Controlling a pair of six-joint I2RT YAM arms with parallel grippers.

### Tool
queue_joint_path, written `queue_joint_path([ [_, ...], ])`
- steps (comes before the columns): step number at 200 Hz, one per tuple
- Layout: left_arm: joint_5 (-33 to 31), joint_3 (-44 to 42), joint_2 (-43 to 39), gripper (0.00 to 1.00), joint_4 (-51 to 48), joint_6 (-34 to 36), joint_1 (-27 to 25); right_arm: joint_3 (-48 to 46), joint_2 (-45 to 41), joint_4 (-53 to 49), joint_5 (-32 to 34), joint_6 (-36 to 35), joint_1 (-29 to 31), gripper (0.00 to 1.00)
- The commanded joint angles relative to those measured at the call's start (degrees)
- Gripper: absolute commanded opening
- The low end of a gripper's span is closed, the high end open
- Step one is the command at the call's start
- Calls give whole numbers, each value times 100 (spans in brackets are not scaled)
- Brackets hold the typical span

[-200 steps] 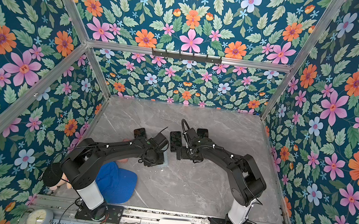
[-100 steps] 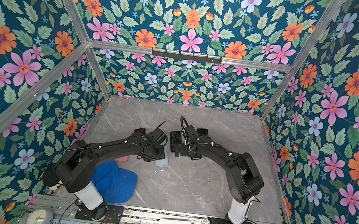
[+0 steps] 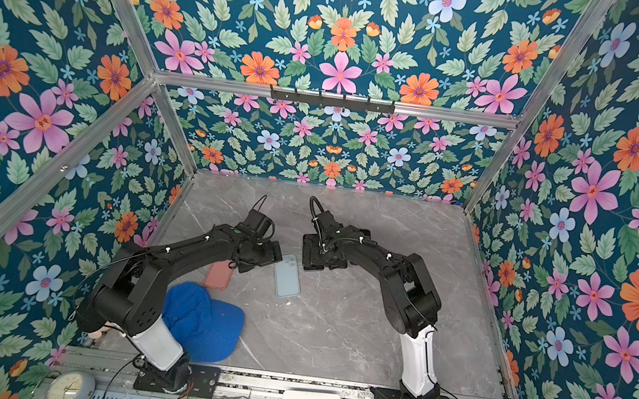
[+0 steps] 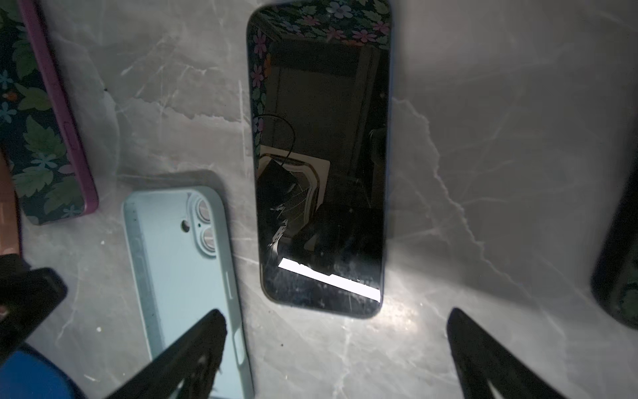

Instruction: Put the phone into the phone case

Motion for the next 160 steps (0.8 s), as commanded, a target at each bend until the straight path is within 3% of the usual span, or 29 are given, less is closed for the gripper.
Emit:
queue_joint_path([
  [1,153,-12,3,100,86,229,101,226,166,-263,138,8,7,99],
  [160,448,51,307,100,144,448,279,1486,1173,-1086,624,79,241,95],
])
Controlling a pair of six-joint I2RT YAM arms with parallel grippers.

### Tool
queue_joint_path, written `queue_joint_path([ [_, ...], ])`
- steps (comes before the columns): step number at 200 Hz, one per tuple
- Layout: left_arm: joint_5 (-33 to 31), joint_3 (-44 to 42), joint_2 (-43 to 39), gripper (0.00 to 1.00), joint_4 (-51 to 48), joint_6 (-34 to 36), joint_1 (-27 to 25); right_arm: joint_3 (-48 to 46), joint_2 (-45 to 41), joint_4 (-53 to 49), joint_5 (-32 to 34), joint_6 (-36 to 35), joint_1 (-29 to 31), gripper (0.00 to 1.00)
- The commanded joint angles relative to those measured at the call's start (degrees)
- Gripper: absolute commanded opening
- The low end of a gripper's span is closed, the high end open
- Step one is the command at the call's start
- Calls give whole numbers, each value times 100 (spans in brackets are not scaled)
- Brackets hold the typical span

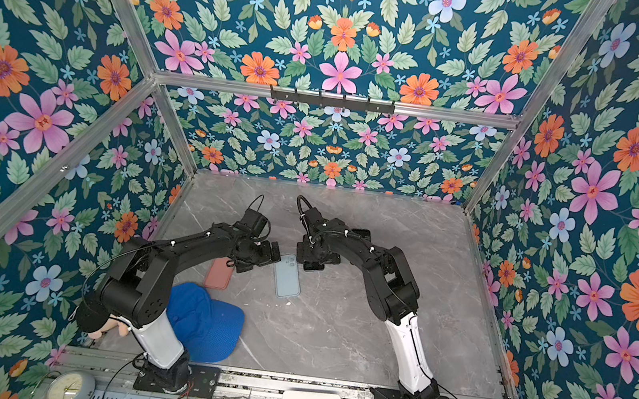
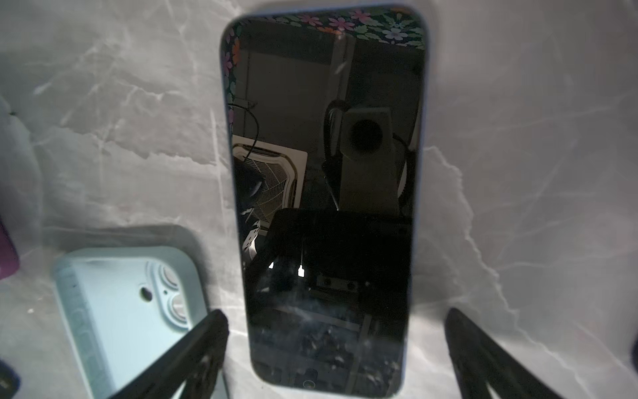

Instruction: Put the phone into the phone case

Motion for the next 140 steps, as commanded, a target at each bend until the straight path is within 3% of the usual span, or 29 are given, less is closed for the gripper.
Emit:
queue_joint_path([
  [1,58,3,-13,100,47,102,9,122,106,-249,105,59,50,95],
  [35,59,-15,-33,100,56,118,78,340,328,-592,369,46,133,87],
  [94,291,213,9,100,49,198,276,251,356,-526,213,49,143,79],
  [140,568,969,329,88,-1,344,421,-144,104,-140,144,-86,139,71],
])
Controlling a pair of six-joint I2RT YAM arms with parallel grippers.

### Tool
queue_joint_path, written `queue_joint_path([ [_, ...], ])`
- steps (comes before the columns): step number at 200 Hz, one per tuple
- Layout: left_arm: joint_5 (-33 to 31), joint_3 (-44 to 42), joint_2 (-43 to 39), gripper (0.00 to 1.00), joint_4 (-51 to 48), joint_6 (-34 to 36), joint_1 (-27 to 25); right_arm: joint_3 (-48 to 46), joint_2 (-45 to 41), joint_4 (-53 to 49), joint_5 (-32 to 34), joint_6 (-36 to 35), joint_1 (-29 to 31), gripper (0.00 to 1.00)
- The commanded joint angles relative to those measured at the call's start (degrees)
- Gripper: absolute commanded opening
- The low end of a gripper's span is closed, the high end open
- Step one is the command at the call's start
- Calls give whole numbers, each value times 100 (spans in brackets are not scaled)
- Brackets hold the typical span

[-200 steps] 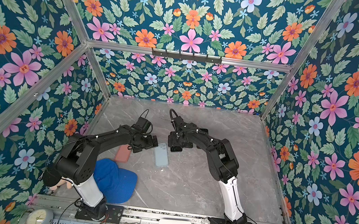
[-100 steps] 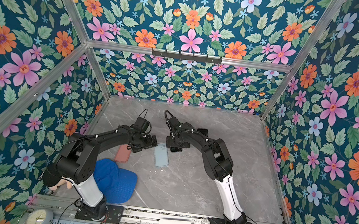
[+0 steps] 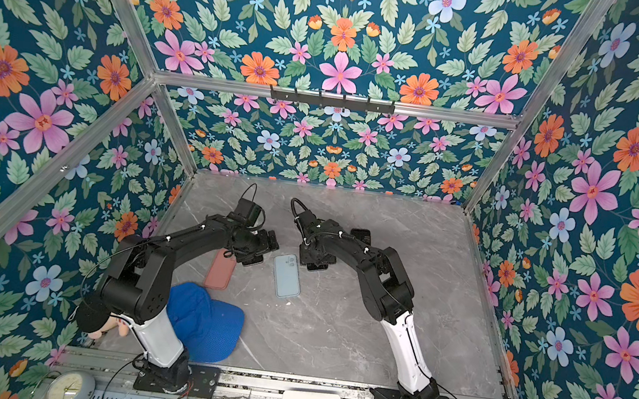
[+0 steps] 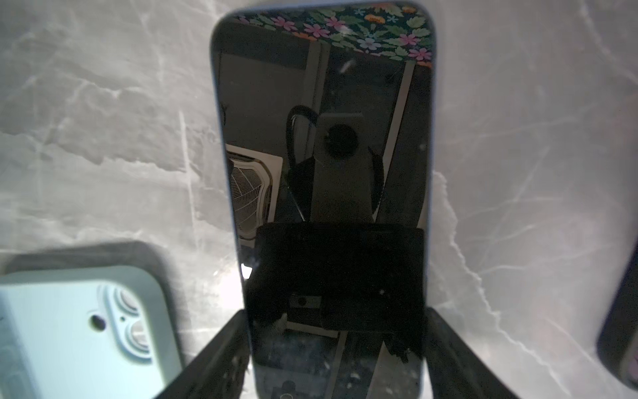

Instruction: Put the phone into the phone case

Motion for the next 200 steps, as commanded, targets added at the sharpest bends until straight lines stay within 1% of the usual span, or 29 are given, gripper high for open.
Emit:
queue_joint_path([
  [1,240,360,179,88,-29,165,52,-223,-43,-40,-381,-33,2,71],
  [16,531,624,396,82,103,185,91,-425,-152,163,-461,-114,-23,70],
  [52,1328,1012,1059,73,659,62,185,-994,-493,714,-704,-170,-116,67],
  [68,1733,1059,1321,69,1010,-68,228,-1162,-569,867,-775,-171,-144,66],
  [88,2132,1085,1545,67,1482,-220,233,-1386,-666,1085,-909,-172,-187,65],
  [117,2768,1022,1849,64,2419,-595,233,-1630,-759,1348,-1102,-147,-254,64],
  [138,3133,1010,2127,58,2923,-838,242,-1712,-797,1406,-1150,-157,-298,63],
  [159,3219,1054,2303,52,3087,-897,233,-1808,-842,1494,-1194,-143,-326,63],
  [189,3321,1080,2427,48,3278,-919,229,-1845,-855,1543,-1243,-148,-329,62],
  [200,3406,1072,2496,45,3426,-961,213,-1835,-857,1554,-1258,-151,-331,62],
])
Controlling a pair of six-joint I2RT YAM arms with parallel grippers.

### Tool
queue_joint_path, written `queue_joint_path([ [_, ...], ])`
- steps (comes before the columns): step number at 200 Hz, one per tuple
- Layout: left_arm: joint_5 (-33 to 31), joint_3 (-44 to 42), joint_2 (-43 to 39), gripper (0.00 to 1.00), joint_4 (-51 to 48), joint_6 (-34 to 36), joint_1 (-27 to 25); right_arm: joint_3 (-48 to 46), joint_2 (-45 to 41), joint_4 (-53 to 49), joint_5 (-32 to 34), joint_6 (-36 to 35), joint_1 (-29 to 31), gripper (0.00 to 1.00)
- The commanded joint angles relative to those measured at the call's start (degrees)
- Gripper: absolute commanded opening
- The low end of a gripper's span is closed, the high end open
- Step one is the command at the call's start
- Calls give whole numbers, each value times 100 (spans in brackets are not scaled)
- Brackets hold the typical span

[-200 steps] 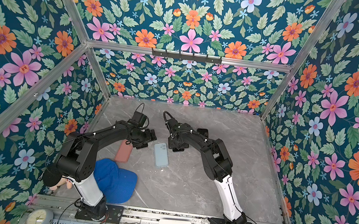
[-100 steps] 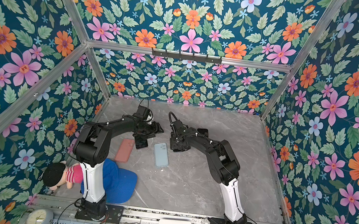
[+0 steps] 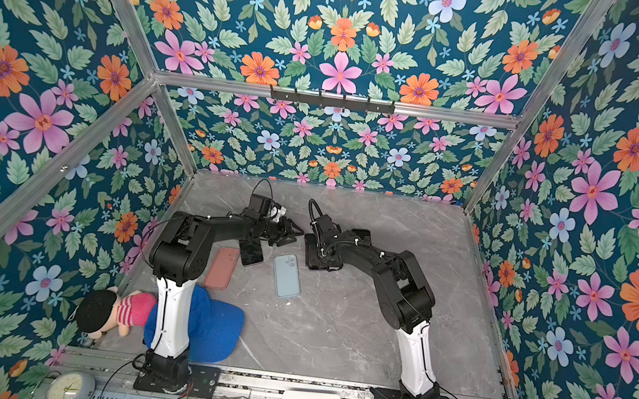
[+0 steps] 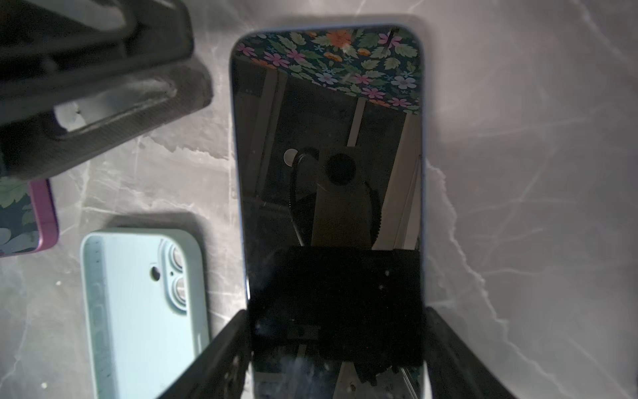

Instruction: Put the phone into the phone case

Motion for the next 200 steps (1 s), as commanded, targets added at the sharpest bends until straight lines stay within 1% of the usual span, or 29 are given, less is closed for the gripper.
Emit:
queue_joint_path([
  [1,275,14,111,45,454,-135,-13,-57,102,-302,-330,80,10,62],
  [39,515,11,372,34,862,-300,-78,9,99,-360,-355,55,5,61],
  [73,613,35,460,30,1117,-383,-104,7,94,-369,-377,58,7,60],
  [99,661,92,537,23,1148,-400,-109,11,83,-369,-385,57,7,60],
  [121,701,58,561,21,1256,-478,-109,7,76,-378,-380,42,6,60],
  [149,758,-26,544,15,1464,-615,-99,-7,59,-378,-372,24,10,60],
  [162,766,-64,522,11,1511,-663,-96,-44,27,-346,-372,-3,9,61],
  [178,759,-147,476,10,1609,-721,-100,-109,-64,-308,-327,-14,10,64],
  [200,758,-237,444,8,1721,-807,-97,-112,-174,-341,-190,-75,5,72],
])
